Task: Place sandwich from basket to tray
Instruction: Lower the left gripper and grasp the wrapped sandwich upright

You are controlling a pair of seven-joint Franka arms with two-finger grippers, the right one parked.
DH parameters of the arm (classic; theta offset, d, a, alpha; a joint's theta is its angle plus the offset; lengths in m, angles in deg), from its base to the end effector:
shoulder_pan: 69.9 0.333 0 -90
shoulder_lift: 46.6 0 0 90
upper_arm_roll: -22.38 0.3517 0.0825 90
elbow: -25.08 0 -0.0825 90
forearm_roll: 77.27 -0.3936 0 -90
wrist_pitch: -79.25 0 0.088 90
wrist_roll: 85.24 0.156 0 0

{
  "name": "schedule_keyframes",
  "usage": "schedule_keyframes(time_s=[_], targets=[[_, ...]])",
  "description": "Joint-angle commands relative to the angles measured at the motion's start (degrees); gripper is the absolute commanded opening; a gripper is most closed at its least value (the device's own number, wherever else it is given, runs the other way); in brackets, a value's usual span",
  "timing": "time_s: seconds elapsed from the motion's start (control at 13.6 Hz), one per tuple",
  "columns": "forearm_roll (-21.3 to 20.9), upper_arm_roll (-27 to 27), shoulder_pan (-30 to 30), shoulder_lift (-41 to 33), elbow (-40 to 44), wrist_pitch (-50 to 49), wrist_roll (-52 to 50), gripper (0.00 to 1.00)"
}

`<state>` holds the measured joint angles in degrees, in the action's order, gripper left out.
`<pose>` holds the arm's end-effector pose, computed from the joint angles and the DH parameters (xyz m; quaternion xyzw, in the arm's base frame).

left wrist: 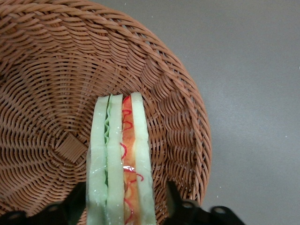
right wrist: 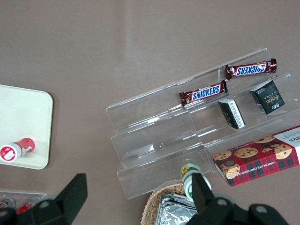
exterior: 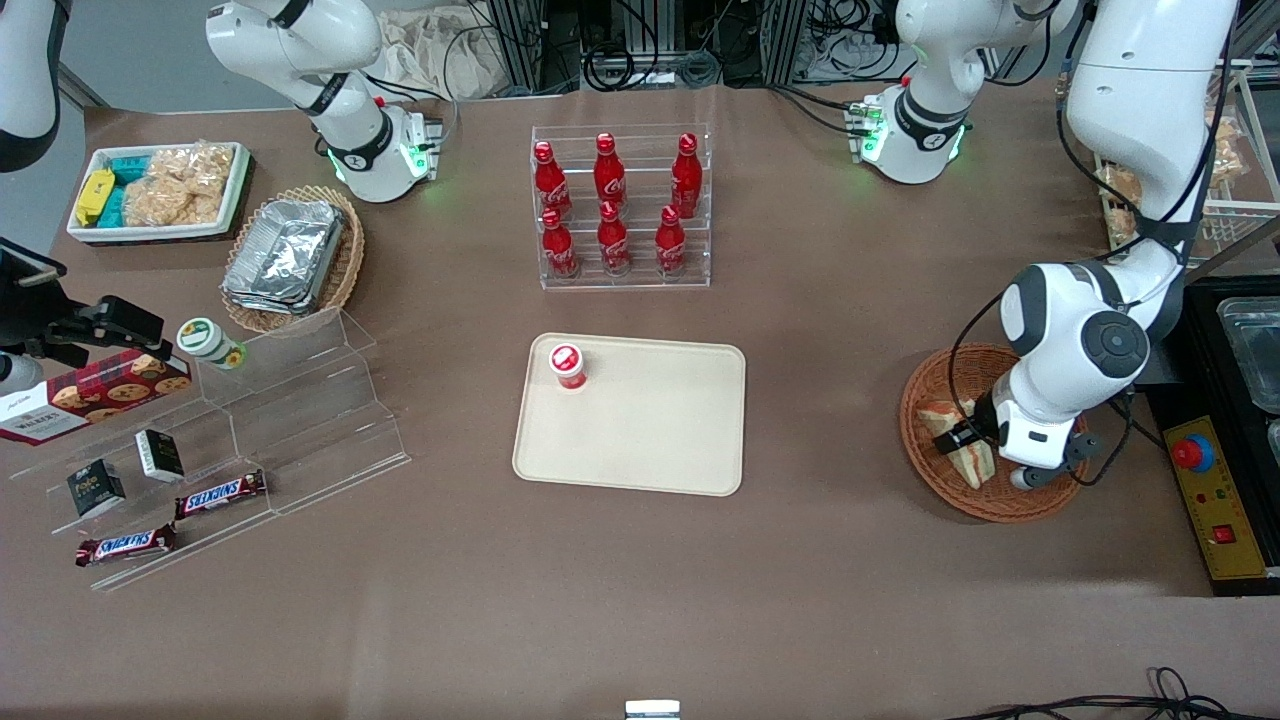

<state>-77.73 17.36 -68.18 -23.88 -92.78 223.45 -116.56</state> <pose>0.6224 -0.0352 0.2246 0.9695 0.2427 0.0266 0.0233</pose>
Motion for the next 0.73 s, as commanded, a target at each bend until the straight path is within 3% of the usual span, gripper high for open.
schedule_keyframes(time_s=[0.0, 0.07, 0.22, 0.37, 0.66], targets=[[-0.95, -0.08, -0.14, -0.92, -0.35, 0.29, -0.42, 0.32], [-1.38, -0.08, -0.14, -1.70, -0.17, -0.50, 0.11, 0.22], [-4.97, -0.16, -0.14, -4.25, 1.66, -6.36, 2.39, 0.12], [-5.87, -0.34, -0.14, -6.44, 6.13, -15.14, 6.42, 0.04], [-5.78, -3.58, -0.14, -9.53, 17.99, -33.42, 9.26, 0.04]])
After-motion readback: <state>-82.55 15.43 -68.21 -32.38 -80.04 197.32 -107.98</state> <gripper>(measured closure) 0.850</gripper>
